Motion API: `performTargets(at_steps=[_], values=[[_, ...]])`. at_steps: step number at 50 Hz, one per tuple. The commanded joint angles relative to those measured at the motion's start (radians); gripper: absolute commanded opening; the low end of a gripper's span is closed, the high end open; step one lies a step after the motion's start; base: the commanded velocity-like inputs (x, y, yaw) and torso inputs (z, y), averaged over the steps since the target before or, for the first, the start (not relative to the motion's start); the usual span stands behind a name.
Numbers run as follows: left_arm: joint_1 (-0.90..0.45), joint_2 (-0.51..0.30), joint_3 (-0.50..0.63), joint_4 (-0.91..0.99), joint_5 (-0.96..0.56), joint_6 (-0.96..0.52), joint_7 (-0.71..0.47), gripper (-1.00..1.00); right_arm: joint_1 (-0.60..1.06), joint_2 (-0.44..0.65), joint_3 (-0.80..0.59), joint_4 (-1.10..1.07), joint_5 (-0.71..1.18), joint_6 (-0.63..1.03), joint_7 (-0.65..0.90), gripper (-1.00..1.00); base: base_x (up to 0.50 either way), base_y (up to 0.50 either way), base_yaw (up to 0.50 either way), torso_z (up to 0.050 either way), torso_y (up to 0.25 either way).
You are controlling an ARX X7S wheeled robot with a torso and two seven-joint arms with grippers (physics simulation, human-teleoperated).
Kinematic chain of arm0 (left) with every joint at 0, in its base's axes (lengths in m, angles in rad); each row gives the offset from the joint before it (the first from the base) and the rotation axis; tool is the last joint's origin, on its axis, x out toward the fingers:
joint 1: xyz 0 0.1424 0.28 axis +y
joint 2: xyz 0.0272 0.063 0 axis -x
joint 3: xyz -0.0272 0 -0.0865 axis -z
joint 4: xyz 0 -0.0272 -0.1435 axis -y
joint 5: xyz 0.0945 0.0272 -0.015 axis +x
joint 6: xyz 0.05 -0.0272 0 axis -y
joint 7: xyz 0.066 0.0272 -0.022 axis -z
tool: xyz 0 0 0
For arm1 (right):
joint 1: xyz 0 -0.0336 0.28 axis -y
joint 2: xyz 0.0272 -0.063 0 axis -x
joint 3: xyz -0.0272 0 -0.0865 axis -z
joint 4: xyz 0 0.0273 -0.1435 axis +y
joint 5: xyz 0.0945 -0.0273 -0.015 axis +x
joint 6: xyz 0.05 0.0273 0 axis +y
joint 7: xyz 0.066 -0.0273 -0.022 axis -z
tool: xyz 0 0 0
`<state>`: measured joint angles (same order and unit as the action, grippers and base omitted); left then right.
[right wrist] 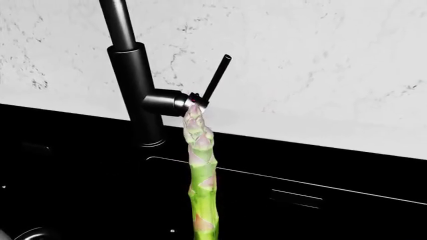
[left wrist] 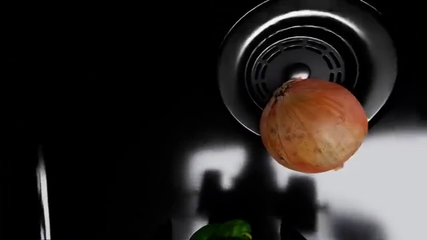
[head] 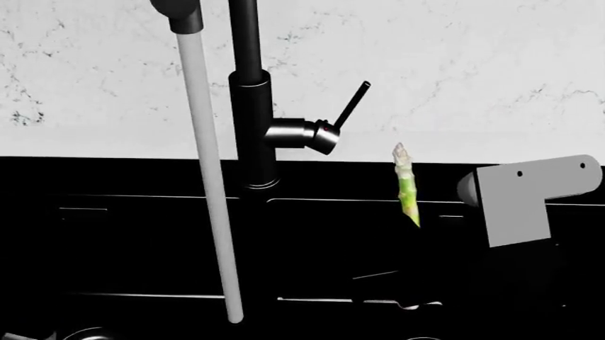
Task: Pick the broccolis and asparaguss from the sink and place them in one bowl. Place the onion in the other bowl. Then turn off the sink faucet.
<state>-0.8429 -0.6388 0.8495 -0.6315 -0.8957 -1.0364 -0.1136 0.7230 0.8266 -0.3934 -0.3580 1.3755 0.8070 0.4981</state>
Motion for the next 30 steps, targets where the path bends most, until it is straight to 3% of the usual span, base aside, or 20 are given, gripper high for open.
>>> performTargets(at_steps=[1, 8, 15, 27, 30], values=[[0.004, -0.111, -0.107, 0.274, -0.125, -0.097, -0.153, -1.0, 0.009, 0.012, 0.004, 0.002, 0.025, 0.017, 0.003, -1.0, 0.0, 0.0, 0.0, 0.0, 0.0], [-0.041, -0.15, -0.176, 0.411, -0.2, -0.152, -0.228, -1.0, 0.013, 0.009, 0.009, 0.005, 0.031, 0.012, 0.002, -1.0, 0.0, 0.0, 0.0, 0.0, 0.0], [-0.058, -0.179, -0.26, 0.506, -0.216, -0.063, -0.264, -1.0, 0.007, 0.021, 0.019, -0.012, 0.041, 0.008, 0.014, -1.0, 0.0, 0.0, 0.0, 0.0, 0.0], [-0.102, -0.194, -0.474, 0.737, -0.445, -0.009, -0.376, -1.0, 0.048, 0.007, 0.01, -0.022, 0.012, 0.013, 0.034, -1.0, 0.0, 0.0, 0.0, 0.0, 0.0], [-0.114, -0.201, -0.44, 0.817, -0.348, 0.032, -0.359, -1.0, 0.054, 0.006, 0.011, -0.032, -0.014, 0.004, 0.047, -1.0, 0.0, 0.0, 0.0, 0.0, 0.0]])
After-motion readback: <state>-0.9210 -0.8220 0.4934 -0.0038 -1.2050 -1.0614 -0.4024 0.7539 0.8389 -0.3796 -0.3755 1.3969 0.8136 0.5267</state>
